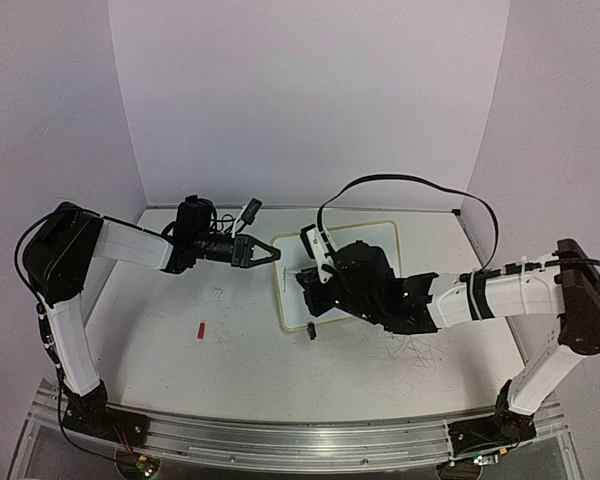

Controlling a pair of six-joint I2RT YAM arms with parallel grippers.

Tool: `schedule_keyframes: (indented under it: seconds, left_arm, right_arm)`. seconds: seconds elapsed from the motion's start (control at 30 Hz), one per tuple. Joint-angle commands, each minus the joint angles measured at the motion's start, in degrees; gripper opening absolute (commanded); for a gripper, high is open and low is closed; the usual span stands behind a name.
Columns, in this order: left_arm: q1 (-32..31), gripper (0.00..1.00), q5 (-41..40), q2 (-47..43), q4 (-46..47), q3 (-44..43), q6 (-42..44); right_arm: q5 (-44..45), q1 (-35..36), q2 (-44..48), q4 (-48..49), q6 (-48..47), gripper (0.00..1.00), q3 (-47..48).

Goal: Write a sentence on the whiteboard

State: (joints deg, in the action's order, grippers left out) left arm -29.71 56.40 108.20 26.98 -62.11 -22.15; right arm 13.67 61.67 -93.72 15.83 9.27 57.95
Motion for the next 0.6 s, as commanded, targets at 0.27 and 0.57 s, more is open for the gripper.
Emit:
schedule_keyframes:
  seconds: [0.27,0.57]
  left_arm:
    - [-0.52,0.00,1.52,-0.93,-0.09,0.08,-0.83]
    - [-0.52,0.00,1.71,-0.80,-0.10,0.02,-0.88]
  right_arm:
    - [3.99,-0.79,-1.99,1.48,-1.25,0.00,2.64]
    - [2.45,-1.02,-3.24,2.41,-1.74,0.00,3.39]
